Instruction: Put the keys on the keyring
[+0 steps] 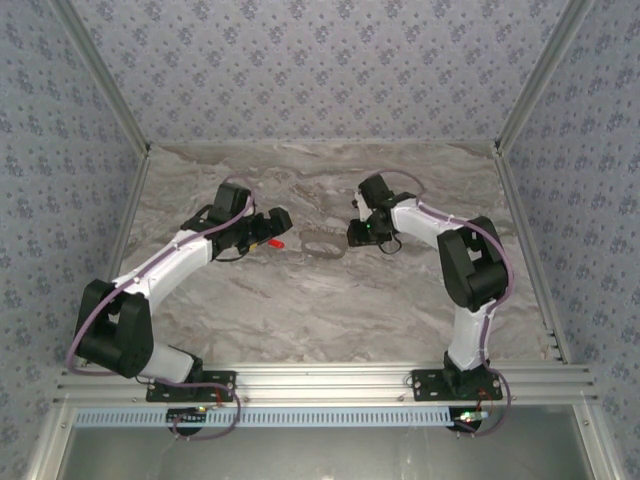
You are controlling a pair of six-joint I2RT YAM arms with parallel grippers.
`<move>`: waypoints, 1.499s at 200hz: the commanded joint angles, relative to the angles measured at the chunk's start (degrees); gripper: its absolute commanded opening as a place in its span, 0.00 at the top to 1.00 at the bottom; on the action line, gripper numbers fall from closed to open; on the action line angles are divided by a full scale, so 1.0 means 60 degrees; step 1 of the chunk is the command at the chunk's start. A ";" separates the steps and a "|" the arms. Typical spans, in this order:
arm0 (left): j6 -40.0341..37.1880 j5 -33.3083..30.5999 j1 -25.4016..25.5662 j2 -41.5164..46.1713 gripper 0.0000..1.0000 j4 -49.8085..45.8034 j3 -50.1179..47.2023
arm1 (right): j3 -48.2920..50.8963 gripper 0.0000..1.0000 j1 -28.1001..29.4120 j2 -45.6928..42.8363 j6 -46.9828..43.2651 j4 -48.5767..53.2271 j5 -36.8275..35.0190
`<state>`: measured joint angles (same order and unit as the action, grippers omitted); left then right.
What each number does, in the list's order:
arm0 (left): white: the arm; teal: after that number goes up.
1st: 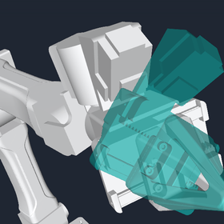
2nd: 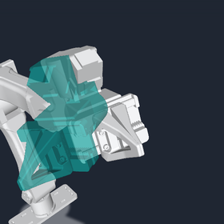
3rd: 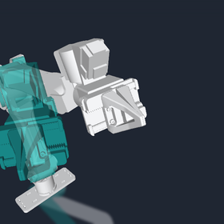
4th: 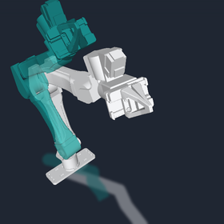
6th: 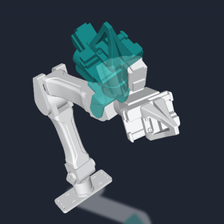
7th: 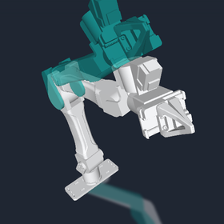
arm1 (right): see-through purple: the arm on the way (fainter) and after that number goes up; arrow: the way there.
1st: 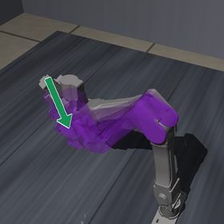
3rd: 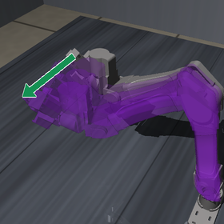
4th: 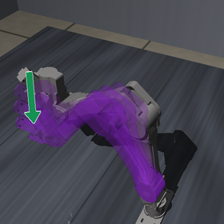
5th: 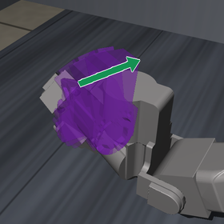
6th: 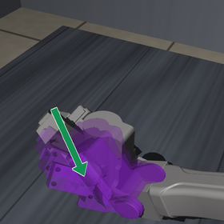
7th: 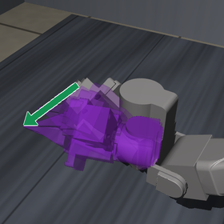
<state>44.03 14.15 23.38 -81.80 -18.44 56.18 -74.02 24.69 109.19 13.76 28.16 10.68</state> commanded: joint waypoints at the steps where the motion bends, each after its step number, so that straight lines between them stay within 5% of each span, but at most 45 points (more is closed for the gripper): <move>1: -0.0143 0.0044 0.0018 0.0112 0.02 -0.0134 0.0123 | -0.0044 0.65 -0.0202 -0.0410 0.0109 0.0274 -0.0208; 132: -0.0013 0.0047 0.0022 -0.0200 0.02 0.0037 0.0301 | 0.1217 0.65 0.0401 -0.0632 0.0445 -0.0412 0.0088; 300: -0.0087 0.0034 0.0030 -0.0250 0.02 -0.0188 0.0494 | -0.0281 0.61 0.0623 0.0717 -0.0037 -0.0225 -0.0052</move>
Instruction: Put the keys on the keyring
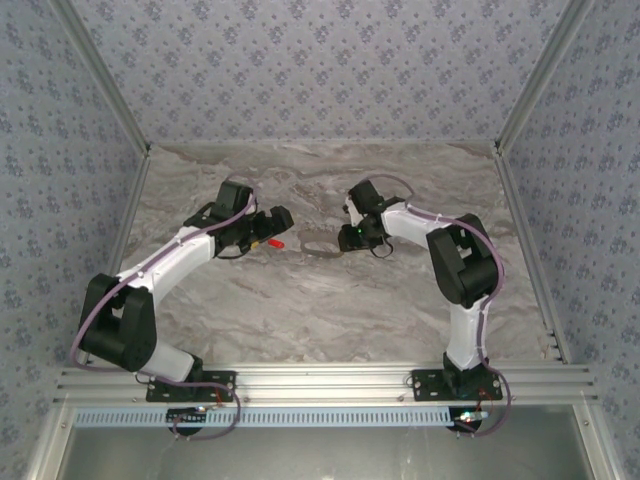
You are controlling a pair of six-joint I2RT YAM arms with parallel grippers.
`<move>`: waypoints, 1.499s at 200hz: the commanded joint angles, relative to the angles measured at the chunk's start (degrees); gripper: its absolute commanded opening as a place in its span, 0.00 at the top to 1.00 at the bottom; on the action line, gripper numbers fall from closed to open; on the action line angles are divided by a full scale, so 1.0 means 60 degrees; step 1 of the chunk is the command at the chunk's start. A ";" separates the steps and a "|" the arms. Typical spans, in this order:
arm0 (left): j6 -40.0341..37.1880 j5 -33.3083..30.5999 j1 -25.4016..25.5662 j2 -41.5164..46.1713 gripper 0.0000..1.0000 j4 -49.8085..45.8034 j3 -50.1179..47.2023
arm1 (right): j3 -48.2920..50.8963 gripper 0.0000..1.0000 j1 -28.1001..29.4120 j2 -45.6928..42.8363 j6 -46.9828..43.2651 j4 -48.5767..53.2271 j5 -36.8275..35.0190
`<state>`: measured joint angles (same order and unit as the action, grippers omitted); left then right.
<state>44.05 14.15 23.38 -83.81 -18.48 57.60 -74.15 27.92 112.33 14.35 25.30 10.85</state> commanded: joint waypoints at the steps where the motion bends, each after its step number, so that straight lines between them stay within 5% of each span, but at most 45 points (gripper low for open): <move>1: -0.0084 0.0039 0.0030 0.0091 0.02 -0.0184 0.0258 | -0.0257 0.61 0.0088 0.0191 -0.0136 0.0245 -0.0088; 144: -0.0133 0.0021 0.0031 0.0305 0.02 -0.0220 0.0089 | -0.0955 0.64 0.0299 0.0394 -0.0394 0.0816 -0.1480; 300: -0.0122 -0.0031 0.0029 0.0338 0.02 -0.0273 0.0096 | -0.1154 0.66 0.0484 0.0745 -0.1027 0.0925 -0.1602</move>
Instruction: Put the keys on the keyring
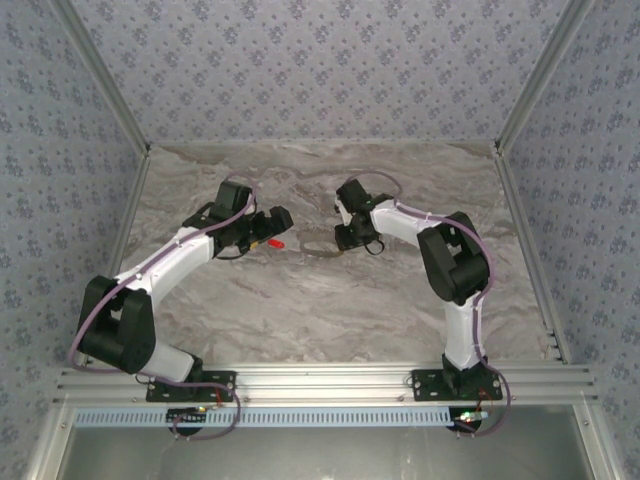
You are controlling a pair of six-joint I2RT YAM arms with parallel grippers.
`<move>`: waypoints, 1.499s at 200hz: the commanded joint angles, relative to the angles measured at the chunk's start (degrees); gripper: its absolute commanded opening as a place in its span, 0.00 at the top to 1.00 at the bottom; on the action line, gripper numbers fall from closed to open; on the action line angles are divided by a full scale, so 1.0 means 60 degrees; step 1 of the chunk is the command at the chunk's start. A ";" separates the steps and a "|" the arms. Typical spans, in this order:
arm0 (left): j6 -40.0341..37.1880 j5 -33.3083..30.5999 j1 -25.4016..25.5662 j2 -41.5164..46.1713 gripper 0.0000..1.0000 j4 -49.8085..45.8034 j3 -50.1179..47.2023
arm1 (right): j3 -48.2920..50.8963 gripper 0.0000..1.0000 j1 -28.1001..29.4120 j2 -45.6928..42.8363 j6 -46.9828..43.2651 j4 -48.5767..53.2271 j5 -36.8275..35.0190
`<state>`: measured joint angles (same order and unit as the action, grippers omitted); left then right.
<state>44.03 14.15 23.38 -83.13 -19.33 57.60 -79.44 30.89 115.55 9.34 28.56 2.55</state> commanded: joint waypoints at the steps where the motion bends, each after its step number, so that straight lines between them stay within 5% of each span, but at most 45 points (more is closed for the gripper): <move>1: -0.0125 -0.0030 0.0022 0.0221 0.02 -0.0132 0.0096 | -0.0269 0.66 -0.0017 0.0210 -0.0194 0.0390 -0.0226; 127: -0.0105 -0.0014 0.0029 0.0187 0.02 -0.0155 0.0168 | -0.0515 0.87 -0.0142 0.0144 -0.0265 0.0559 -0.0394; 168: -0.0100 0.0007 0.0021 0.0198 0.02 -0.0136 0.0170 | -0.0539 1.00 -0.0139 -0.0027 -0.0269 0.0744 -0.0184; 300: -0.0040 0.0127 0.0030 0.0270 0.02 0.0120 -0.0120 | 0.2277 1.00 -0.0213 -0.1797 0.0897 0.0362 0.2839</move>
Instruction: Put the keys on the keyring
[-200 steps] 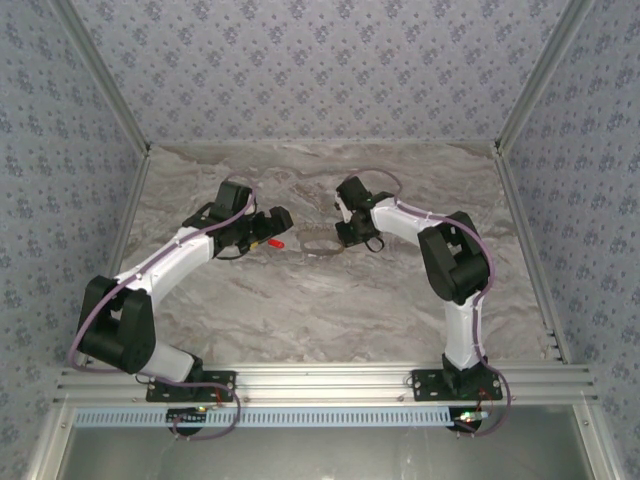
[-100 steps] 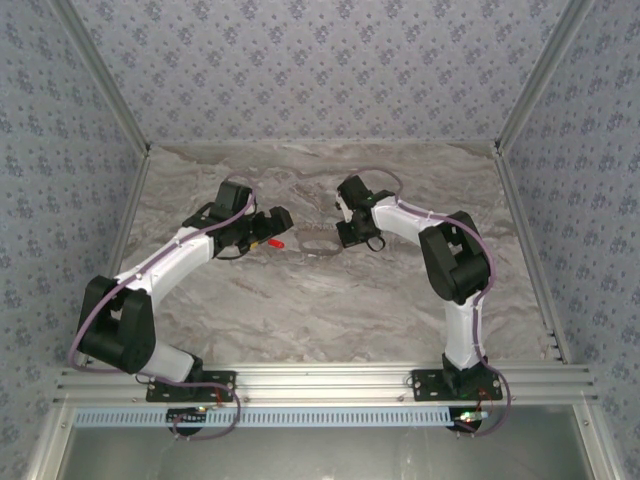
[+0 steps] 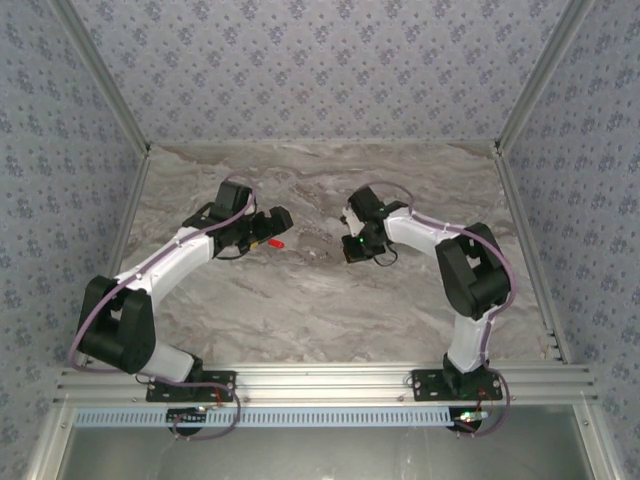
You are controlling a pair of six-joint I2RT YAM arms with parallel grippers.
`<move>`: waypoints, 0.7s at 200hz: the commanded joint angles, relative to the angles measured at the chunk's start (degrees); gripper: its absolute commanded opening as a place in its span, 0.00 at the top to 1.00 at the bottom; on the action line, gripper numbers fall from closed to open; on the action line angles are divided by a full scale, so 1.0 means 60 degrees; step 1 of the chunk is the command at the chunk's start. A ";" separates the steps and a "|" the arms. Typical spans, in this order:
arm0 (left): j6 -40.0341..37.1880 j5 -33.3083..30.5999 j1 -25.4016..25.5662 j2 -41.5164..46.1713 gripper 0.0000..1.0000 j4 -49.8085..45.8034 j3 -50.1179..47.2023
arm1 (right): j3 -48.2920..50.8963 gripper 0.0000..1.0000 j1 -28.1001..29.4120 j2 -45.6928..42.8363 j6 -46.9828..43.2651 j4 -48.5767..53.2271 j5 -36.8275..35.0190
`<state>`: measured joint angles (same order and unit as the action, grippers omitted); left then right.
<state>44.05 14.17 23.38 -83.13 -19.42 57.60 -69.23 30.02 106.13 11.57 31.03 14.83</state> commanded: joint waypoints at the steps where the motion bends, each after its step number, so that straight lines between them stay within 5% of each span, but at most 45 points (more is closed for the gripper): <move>1: -0.0038 0.0118 0.0030 0.0273 0.02 0.0140 -0.0122 | 0.0593 1.00 -0.0067 -0.0227 0.0536 -0.0054 0.0793; 21: -0.0024 0.0150 0.0035 0.0234 0.02 0.0194 -0.0110 | 0.0771 0.95 -0.0189 -0.0140 0.0674 -0.0213 0.0814; 41: -0.0024 0.0179 0.0030 0.0205 0.02 0.0219 -0.0080 | 0.0831 0.74 -0.0382 -0.0135 0.0821 -0.0297 0.0669; 60: -0.0042 0.0172 0.0030 0.0210 0.02 0.0223 -0.0062 | 0.0921 0.64 -0.0582 -0.0314 0.1030 -0.0338 0.0495; 140: -0.0060 0.0124 0.0029 0.0313 0.02 0.0191 -0.0216 | 0.1689 0.60 -0.0969 -0.1602 0.1821 -0.0791 0.0072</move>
<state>44.05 14.37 23.38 -83.11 -19.22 57.28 -59.86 23.81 98.87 20.64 26.72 16.23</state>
